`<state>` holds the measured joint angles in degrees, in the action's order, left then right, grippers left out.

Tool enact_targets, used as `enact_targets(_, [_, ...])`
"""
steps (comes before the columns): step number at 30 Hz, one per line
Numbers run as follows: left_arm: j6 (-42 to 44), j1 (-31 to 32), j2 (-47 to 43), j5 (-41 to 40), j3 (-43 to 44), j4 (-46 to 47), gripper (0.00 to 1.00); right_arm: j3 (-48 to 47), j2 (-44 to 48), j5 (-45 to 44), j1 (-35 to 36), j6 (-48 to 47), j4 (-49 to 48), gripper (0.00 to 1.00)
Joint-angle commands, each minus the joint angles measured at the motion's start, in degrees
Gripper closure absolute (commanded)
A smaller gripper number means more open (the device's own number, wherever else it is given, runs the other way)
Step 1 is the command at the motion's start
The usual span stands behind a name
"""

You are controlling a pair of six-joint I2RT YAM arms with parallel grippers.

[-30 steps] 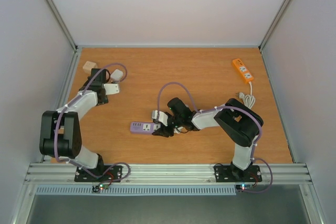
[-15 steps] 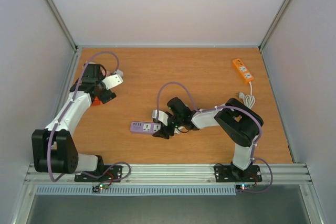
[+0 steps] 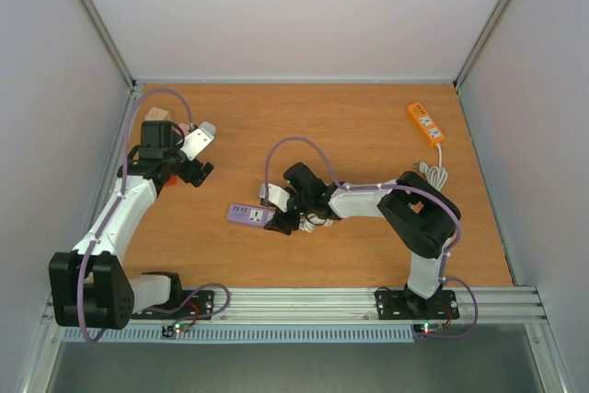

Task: Pull the plug off the socket

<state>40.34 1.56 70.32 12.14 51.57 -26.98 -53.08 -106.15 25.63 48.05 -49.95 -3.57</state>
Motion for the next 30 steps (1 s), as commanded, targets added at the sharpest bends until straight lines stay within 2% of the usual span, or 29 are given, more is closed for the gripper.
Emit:
enact_targets(1, [-6.2,-0.3,-1.7,2.9,-1.1,4.9,0.00,-2.8,-1.1,-3.6,0.6,1.5,3.1,0.30])
enact_targets(11, [-8.3,-0.2,-3.7,3.8,-3.9,6.0,0.00,-3.6,-0.4,-12.5,-1.8,5.6,8.4,0.48])
enact_targets(17, [-8.7,-0.2,-3.9,4.2,-4.2,6.2,0.00,-6.0,-0.6,-14.6,-6.8,10.3,12.0,0.52])
enact_targets(30, [-9.7,-0.2,-4.5,3.5,-5.5,7.5,0.00,-5.9,2.6,-15.6,-24.3,13.4,14.7,0.54])
